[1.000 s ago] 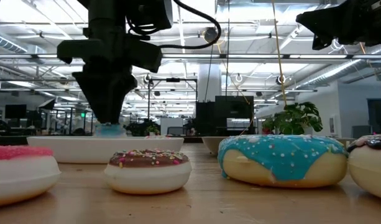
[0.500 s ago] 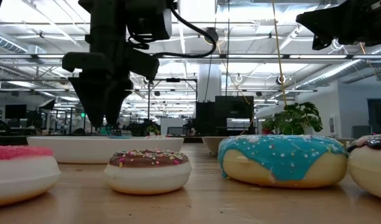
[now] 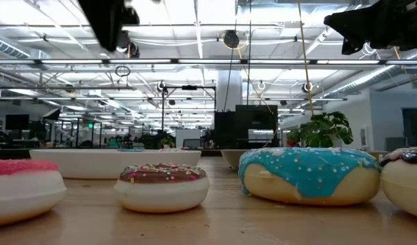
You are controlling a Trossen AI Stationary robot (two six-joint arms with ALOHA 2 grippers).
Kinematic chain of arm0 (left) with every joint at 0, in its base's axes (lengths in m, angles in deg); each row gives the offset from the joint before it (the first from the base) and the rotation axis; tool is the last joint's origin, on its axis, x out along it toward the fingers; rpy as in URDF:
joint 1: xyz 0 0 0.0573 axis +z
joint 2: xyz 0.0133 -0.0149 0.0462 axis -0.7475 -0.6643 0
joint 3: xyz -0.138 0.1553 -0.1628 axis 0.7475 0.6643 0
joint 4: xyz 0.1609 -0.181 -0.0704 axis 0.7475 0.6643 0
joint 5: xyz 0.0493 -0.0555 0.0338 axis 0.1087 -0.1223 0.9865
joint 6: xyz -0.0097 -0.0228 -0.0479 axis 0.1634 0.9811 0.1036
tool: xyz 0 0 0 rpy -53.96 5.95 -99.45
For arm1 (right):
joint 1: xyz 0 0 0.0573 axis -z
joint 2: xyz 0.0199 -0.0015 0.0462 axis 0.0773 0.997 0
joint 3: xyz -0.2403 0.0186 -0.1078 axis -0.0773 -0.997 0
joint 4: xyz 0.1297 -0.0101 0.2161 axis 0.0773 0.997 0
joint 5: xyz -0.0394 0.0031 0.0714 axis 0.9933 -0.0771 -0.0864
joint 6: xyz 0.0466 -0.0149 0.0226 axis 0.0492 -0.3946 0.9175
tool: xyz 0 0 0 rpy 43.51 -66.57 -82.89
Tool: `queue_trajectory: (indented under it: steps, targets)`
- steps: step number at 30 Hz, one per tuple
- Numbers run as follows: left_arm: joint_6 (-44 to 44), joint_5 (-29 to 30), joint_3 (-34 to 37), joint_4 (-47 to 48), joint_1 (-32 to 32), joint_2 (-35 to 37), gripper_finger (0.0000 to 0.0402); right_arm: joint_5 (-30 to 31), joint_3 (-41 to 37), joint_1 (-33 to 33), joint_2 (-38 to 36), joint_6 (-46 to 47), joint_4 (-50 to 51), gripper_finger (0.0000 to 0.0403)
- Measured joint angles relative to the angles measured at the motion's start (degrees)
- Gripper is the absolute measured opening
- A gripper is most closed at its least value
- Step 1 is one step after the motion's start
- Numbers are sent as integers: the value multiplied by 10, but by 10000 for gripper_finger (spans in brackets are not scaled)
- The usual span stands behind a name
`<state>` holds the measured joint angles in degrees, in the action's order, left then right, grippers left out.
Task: Pick & Place donuts
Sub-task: Put the small orange donut on the white plate
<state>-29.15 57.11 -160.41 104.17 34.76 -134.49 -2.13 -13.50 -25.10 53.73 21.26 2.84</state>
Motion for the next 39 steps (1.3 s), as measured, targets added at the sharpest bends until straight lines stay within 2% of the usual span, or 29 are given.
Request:
queue_trajectory:
  steps: [2,3,9,16,21,28,39]
  targets:
    - [9,2,-4,-1,-10,26,23,0,0,0,2,0,0,0]
    - [18,5,-4,-2,-14,37,12,0,0,0,2,0,0,0]
    - [62,27,10,-8,-34,91,5,0,0,0,4,0,0,0]
    - [90,30,29,-60,-79,99,3,0,0,0,4,0,0,0]
    - [121,24,30,-115,-115,80,3,0,0,0,5,6,0,0]
    - [189,22,30,-121,-144,33,3,0,0,0,5,2,0,0]
    - [171,-18,30,-209,-154,-51,3,1,0,0,6,-2,2,0]
